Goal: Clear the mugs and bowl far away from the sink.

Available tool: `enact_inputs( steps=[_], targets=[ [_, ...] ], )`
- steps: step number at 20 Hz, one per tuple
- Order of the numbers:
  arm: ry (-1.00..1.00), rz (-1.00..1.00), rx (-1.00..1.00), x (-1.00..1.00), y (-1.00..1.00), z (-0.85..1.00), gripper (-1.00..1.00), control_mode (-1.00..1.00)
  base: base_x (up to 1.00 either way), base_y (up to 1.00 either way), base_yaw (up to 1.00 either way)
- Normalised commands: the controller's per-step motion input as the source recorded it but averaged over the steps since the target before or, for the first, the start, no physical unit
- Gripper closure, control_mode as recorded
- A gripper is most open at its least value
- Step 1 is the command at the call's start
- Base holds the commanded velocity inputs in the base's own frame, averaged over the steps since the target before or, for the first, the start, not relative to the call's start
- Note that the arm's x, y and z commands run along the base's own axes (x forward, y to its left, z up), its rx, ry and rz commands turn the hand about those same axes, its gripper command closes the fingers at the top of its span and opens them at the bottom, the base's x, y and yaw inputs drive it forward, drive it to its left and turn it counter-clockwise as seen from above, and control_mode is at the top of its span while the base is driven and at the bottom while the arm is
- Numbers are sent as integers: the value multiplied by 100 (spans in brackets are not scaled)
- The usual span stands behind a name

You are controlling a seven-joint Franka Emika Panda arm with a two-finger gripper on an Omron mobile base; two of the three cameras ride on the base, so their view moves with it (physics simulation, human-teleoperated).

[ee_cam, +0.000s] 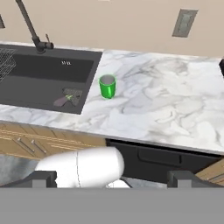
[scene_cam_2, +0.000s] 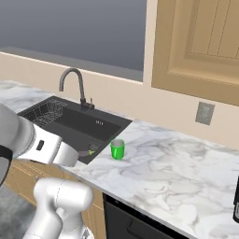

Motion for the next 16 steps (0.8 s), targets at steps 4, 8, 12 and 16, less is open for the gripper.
enact_inputs(
  steps=[4,8,12,16],
  targets=[
    [4,1,0,31,-1,0,-100,-100,0,0,0],
    [0,0,0,36,0,-12,-100,-100,0,0,0],
    [0,0,0,32,0,-17,-100,-100,0,0,0],
    [1,0,0,30,0,-24,-100,-100,0,0,0]
  ],
)
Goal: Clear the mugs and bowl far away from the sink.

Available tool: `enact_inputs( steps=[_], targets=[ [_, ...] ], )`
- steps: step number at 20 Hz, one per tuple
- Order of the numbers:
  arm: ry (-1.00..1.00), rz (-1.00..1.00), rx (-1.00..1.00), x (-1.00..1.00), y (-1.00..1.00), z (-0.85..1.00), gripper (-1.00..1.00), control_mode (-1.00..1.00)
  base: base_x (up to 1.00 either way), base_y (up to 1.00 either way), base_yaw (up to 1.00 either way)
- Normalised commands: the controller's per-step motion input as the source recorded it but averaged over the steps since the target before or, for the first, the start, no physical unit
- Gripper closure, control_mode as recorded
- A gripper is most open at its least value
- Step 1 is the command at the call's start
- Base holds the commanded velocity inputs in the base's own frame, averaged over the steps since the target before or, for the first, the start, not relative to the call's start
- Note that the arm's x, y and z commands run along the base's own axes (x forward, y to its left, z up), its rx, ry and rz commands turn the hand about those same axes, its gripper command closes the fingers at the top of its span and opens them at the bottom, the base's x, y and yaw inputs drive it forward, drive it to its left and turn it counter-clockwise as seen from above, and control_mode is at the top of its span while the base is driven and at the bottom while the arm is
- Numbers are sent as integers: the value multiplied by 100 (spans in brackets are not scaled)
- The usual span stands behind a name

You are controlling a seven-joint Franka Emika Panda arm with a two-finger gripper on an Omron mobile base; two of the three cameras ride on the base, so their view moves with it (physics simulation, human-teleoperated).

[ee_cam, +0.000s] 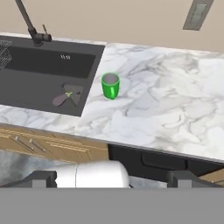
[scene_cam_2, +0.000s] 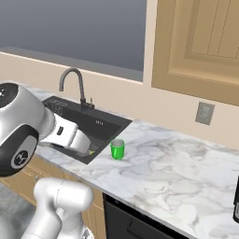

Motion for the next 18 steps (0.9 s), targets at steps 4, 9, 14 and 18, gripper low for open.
enact_inputs(
  steps=[4,9,14,18],
  targets=[
    [7,0,2,31,-1,-29,-100,-100,0,0,0],
    [9,0,3,37,-4,-32,-100,-100,0,0,0],
    [9,2,1,39,-7,-26,-100,-100,0,0,0],
    [10,3,0,43,-7,-35,-100,-100,0,0,0]
  ],
)
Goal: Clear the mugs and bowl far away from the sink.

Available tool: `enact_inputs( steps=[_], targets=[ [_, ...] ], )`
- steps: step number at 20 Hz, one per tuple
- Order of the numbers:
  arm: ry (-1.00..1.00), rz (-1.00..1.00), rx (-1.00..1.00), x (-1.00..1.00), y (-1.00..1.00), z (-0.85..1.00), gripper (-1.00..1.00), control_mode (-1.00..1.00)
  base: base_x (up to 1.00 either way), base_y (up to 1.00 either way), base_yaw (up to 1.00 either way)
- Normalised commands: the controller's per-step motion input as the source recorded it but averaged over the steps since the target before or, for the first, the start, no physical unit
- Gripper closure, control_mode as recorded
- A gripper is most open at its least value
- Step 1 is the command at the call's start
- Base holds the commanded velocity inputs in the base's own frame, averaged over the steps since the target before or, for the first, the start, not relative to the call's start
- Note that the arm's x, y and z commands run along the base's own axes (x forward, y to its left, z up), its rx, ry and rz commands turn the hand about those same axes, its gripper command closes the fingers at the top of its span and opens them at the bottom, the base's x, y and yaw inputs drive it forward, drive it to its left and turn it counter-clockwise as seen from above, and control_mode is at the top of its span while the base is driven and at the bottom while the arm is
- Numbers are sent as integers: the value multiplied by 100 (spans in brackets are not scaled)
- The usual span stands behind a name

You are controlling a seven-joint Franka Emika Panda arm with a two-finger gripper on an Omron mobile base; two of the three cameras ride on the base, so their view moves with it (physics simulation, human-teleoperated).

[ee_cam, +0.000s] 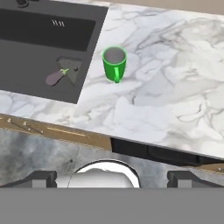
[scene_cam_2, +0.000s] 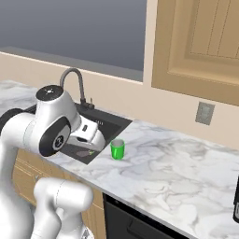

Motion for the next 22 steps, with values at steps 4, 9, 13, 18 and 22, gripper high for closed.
enact_inputs(
  steps=[4,9,13,18,22],
  targets=[
    [10,4,1,47,-7,-42,-100,-100,0,0,0],
    [10,4,2,45,-4,-40,-100,-100,0,0,0],
    [7,4,1,41,-6,-32,-100,-100,0,0,0],
    [3,4,0,42,-8,-18,-100,-100,0,0,0],
    [0,1,0,24,-14,-7,-100,-100,0,0,0]
  ],
)
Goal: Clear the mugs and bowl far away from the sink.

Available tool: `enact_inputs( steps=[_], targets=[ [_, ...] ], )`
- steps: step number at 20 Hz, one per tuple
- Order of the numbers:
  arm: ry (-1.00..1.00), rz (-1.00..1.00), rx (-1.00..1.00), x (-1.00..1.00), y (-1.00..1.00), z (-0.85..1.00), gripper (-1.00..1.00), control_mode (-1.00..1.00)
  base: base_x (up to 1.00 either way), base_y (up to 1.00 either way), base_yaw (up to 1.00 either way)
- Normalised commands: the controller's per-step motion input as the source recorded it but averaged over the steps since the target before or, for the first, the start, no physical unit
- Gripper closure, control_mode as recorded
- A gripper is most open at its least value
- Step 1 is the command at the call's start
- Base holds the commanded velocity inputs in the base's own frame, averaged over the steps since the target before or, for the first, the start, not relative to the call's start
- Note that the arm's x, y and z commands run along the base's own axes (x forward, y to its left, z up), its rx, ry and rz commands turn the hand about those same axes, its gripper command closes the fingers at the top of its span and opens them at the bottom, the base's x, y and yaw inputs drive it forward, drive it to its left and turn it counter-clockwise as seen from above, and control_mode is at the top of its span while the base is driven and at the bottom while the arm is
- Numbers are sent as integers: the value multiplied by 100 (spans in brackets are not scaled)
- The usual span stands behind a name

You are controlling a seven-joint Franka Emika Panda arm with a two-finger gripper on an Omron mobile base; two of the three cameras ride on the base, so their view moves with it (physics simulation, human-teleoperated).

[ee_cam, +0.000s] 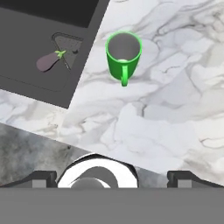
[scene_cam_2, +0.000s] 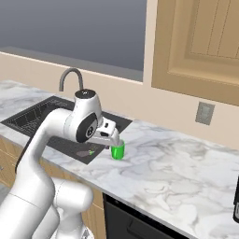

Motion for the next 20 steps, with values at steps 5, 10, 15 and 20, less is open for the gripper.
enact_inputs(
  steps=[5,10,15,20],
  targets=[
    [4,0,0,19,-15,-25,-100,-100,0,0,0],
    [9,0,0,21,-13,-36,-100,-100,0,0,0],
    [5,1,0,29,-6,-30,-100,-100,0,0,0],
    [2,2,0,29,-1,-24,-100,-100,0,0,0]
  ],
)
